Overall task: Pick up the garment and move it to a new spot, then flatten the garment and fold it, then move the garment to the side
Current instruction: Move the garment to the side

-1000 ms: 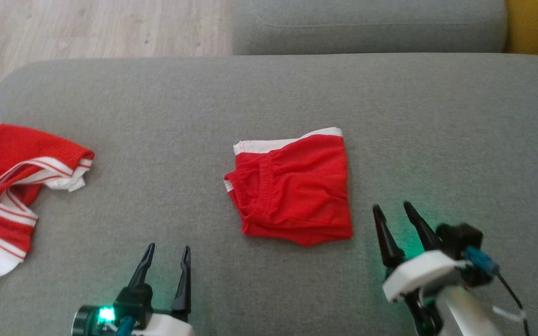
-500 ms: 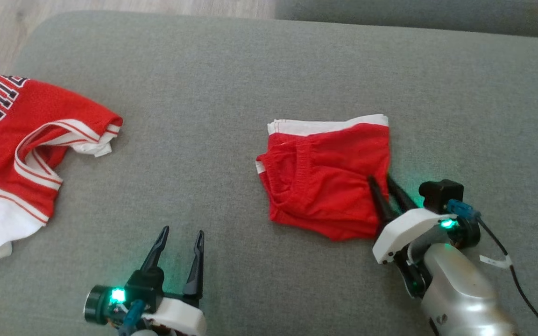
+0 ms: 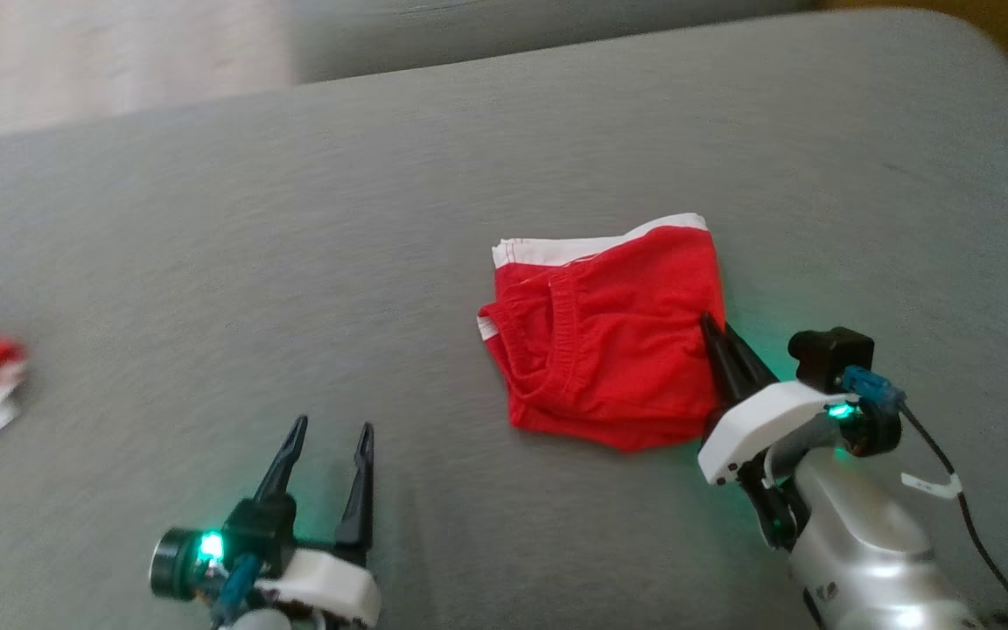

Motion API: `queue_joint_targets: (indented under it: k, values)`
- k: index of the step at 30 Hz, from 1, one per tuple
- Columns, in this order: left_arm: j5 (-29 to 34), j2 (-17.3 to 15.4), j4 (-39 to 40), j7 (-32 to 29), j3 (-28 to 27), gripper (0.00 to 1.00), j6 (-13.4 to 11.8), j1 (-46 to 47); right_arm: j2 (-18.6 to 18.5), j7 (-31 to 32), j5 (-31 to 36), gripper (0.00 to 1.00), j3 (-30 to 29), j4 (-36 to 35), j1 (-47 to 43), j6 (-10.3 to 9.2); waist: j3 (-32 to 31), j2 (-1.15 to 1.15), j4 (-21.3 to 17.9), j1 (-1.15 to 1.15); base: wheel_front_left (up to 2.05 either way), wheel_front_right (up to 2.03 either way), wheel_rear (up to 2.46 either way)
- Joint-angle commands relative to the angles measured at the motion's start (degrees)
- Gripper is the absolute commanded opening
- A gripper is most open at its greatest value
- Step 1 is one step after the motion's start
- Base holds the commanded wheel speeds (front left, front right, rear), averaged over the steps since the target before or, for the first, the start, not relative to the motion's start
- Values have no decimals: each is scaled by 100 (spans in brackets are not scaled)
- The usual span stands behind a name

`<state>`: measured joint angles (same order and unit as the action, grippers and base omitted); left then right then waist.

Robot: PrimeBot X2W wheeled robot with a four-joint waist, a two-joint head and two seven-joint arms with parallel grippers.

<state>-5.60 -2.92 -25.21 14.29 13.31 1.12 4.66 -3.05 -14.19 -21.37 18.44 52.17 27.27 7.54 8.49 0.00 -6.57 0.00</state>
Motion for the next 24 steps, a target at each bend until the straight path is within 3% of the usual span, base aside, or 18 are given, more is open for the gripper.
queue_joint_targets:
  k: [1, 5, 11, 17, 24]
  values:
    - [-66, 2, 207, 71, -65, 100, 17, 337, 17, -79, 72, 0, 104, -225, -98, -5, -82, 0, -1131, 0, 0, 0, 0]
    - [-126, 3, 286, 71, 173, 100, 17, 539, 17, -80, 85, 0, 130, -387, -190, -5, 11, 0, -1716, 0, 0, 0, 0]
    - [-356, 3, 286, 71, 486, 100, -14, 642, 17, -80, 25, 0, 200, -500, -271, -5, 87, 0, -2131, 0, 0, 0, 0]
    - [-459, 3, 128, 71, 639, 100, -62, 665, 17, -80, 496, 0, 156, -362, 31, -5, 215, 0, -2008, 0, 0, 0, 0]
    - [-271, 3, 32, 71, 569, 100, 2, 751, -219, -35, 1491, 0, -410, 147, 1011, -5, 456, 0, -1449, 0, 0, 0, 0]
